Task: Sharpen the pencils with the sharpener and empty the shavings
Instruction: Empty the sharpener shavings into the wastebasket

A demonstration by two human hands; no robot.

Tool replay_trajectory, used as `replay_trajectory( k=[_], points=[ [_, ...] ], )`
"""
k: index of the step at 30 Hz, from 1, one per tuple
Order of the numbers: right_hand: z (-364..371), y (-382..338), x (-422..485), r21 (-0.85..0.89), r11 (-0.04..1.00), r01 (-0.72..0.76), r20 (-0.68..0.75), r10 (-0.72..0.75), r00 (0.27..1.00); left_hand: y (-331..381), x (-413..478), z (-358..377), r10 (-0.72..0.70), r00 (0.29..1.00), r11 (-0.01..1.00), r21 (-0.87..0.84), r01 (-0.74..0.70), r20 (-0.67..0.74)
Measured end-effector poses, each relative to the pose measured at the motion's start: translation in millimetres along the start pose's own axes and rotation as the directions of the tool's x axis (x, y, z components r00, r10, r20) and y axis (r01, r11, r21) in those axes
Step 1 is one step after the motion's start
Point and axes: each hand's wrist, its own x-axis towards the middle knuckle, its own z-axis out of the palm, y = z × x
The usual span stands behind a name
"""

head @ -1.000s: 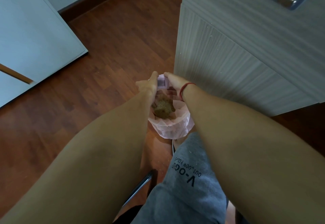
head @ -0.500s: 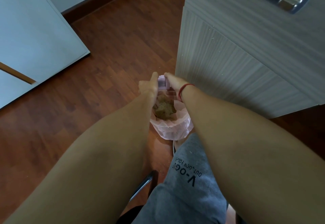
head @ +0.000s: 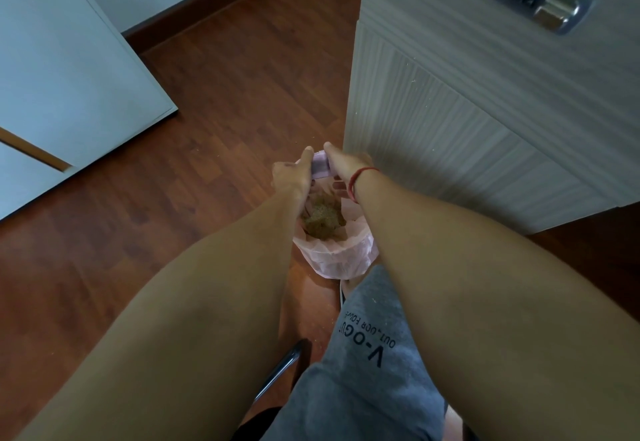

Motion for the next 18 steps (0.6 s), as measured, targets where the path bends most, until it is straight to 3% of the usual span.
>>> replay_trajectory(
  k=[18],
  points=[
    [0.1,-5.9,-0.3,-0.085,0.996,-0.003,-0.012,0.002,1.000,12.6,-19.9,-8.9,0.047,0.998,0.998,-0.041,-0.049,-0.042]
  ],
)
